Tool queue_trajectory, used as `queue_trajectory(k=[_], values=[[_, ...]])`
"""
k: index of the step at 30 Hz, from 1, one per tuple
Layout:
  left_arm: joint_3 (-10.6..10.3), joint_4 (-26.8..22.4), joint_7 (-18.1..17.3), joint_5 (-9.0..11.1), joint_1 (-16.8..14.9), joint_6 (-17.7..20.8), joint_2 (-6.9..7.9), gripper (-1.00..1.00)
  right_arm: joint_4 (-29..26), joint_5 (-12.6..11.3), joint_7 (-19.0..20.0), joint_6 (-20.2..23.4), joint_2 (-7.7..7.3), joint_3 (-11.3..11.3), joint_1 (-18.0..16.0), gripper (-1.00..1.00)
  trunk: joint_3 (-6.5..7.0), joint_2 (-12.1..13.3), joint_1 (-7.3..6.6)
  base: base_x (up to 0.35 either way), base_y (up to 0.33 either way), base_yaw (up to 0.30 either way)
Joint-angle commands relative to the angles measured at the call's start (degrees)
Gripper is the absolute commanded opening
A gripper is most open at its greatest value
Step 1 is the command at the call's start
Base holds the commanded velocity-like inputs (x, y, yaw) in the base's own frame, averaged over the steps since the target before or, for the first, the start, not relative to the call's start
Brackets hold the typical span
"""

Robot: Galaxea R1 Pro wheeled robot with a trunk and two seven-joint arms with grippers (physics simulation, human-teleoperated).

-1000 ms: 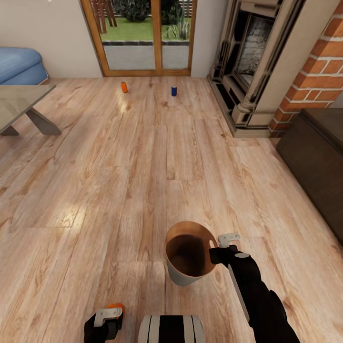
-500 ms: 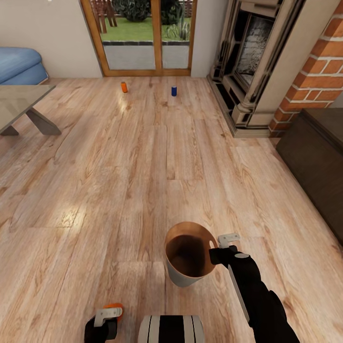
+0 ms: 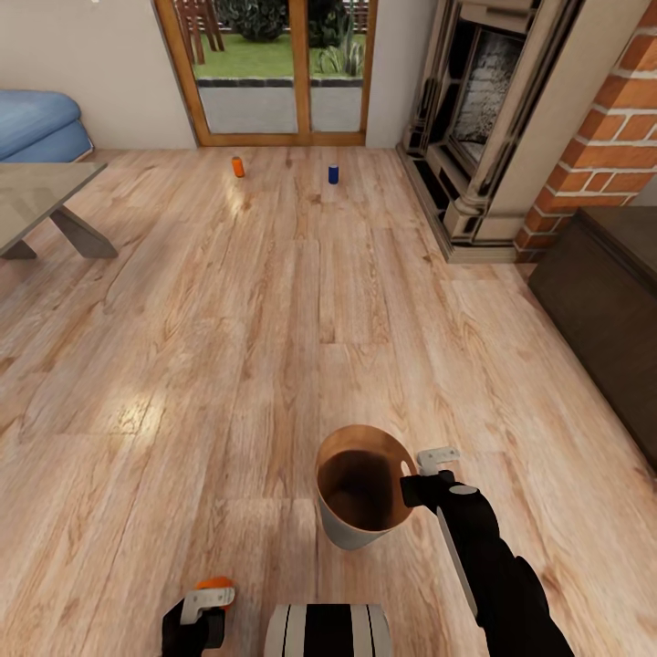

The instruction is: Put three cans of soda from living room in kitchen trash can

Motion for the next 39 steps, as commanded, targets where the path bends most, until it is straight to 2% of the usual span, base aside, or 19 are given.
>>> queue_trajectory(k=[1, 6, 29, 39], values=[[0.0, 0.1, 0.1, 0.0, 0.1, 0.0, 0.01, -1.00, 0.0, -0.9, 0.2, 0.0, 0.01, 0.0, 0.0, -1.00, 0.00, 0.0, 0.00, -0.023, 0.000, 0.000], [0.0, 0.1, 0.1, 0.0, 0.0, 0.0, 0.01, -1.00, 0.0, -0.9, 0.2, 0.0, 0.01, 0.0, 0.0, -1.00, 0.00, 0.0, 0.00, -0.006, 0.000, 0.000], [0.0, 0.0, 0.0, 0.0, 0.0, 0.1, 0.01, -1.00, 0.0, -0.9, 0.2, 0.1, 0.01, 0.0, 0.0, -1.00, 5.09, 0.3, -0.59, 0.000, 0.000, 0.000], [0.0, -0.2, 0.0, 0.0, 0.0, 0.1, 0.10, -1.00, 0.1, -0.9, 0.2, 0.0, 0.01, 0.0, 0.0, -1.00, 6.89, 4.3, -2.79, 0.000, 0.000, 0.000]])
